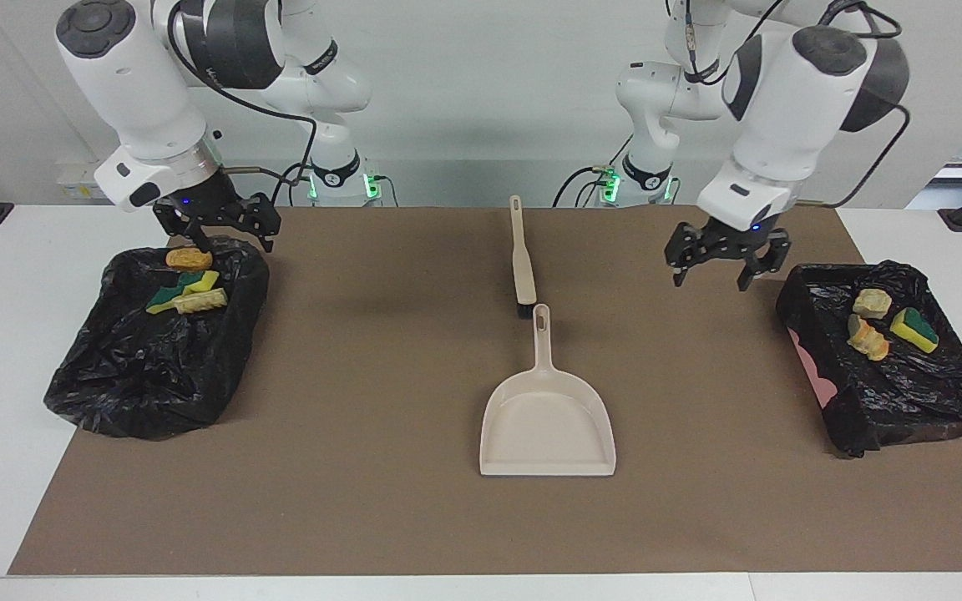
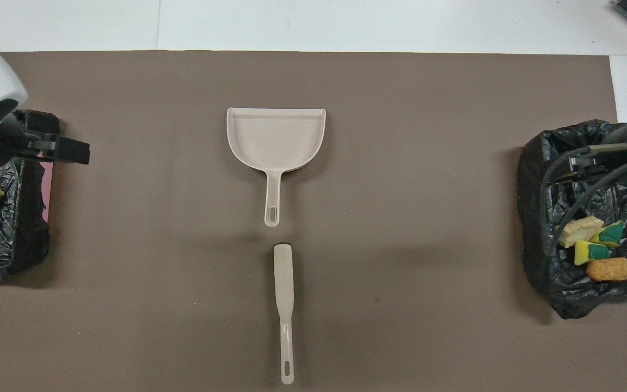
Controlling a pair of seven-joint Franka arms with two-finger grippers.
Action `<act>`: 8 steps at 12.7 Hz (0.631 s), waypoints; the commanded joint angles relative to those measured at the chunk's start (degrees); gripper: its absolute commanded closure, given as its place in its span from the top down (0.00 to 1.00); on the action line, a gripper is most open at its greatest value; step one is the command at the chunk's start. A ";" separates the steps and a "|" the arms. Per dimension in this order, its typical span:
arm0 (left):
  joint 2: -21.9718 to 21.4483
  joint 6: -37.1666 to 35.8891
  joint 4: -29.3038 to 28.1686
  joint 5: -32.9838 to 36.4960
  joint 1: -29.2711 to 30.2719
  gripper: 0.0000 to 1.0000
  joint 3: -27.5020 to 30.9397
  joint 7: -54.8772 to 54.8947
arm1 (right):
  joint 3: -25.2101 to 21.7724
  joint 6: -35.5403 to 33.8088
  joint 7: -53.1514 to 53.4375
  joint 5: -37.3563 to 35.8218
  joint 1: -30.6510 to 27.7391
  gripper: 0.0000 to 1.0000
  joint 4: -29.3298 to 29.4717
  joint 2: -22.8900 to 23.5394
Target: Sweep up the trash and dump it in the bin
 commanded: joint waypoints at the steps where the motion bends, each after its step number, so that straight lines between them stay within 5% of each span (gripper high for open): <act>1: -3.52 -5.26 0.47 -0.12 4.48 1.00 -0.41 4.80 | 0.14 -1.04 0.97 1.15 -0.55 1.00 0.52 -0.42; 3: -3.00 -12.11 5.73 -0.12 5.72 1.00 -0.24 8.49 | -0.04 -0.95 1.06 1.15 -0.55 1.00 0.34 -0.69; 8: -2.82 -15.21 6.63 -0.21 5.81 1.00 -0.24 8.33 | -0.04 -0.69 0.88 0.18 -0.64 1.00 0.34 -0.69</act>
